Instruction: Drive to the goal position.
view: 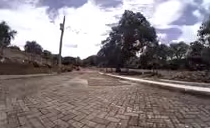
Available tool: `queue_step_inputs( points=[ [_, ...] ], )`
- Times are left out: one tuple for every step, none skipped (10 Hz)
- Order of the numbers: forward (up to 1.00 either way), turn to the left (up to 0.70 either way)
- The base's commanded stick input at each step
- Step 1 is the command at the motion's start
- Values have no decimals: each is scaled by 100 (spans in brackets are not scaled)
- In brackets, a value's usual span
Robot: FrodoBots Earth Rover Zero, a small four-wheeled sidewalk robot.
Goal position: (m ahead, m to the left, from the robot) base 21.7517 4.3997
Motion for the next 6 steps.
queue_step_inputs(
  points=[
    [100,0],
    [100,0],
    [100,0],
    [100,0],
    [100,0],
    [100,0]
  ],
)
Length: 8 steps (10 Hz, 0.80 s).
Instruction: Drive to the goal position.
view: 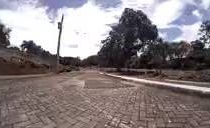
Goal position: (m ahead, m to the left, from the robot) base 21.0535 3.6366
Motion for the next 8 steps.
queue_step_inputs(
  points=[
    [100,0],
    [100,0],
    [100,0],
    [100,0],
    [100,0],
    [100,0],
    [100,0],
    [100,0]
  ],
)
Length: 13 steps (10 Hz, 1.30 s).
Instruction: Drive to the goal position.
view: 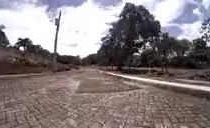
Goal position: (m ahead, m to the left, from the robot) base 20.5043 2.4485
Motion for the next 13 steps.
queue_step_inputs(
  points=[
    [100,0],
    [100,0],
    [100,0],
    [100,0],
    [100,0],
    [100,0],
    [100,0],
    [100,0],
    [100,0],
    [100,0],
    [100,0],
    [100,0],
    [100,0]
  ],
)
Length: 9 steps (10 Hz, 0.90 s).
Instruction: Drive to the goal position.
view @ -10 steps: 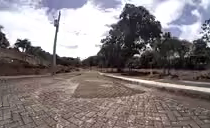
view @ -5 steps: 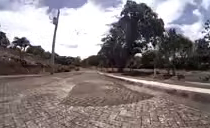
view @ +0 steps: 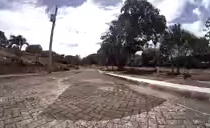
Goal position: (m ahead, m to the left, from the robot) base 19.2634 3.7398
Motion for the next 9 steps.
queue_step_inputs(
  points=[
    [100,0],
    [100,0],
    [100,0],
    [100,0],
    [100,0],
    [100,0],
    [100,27],
    [100,4],
    [100,22]
  ],
)
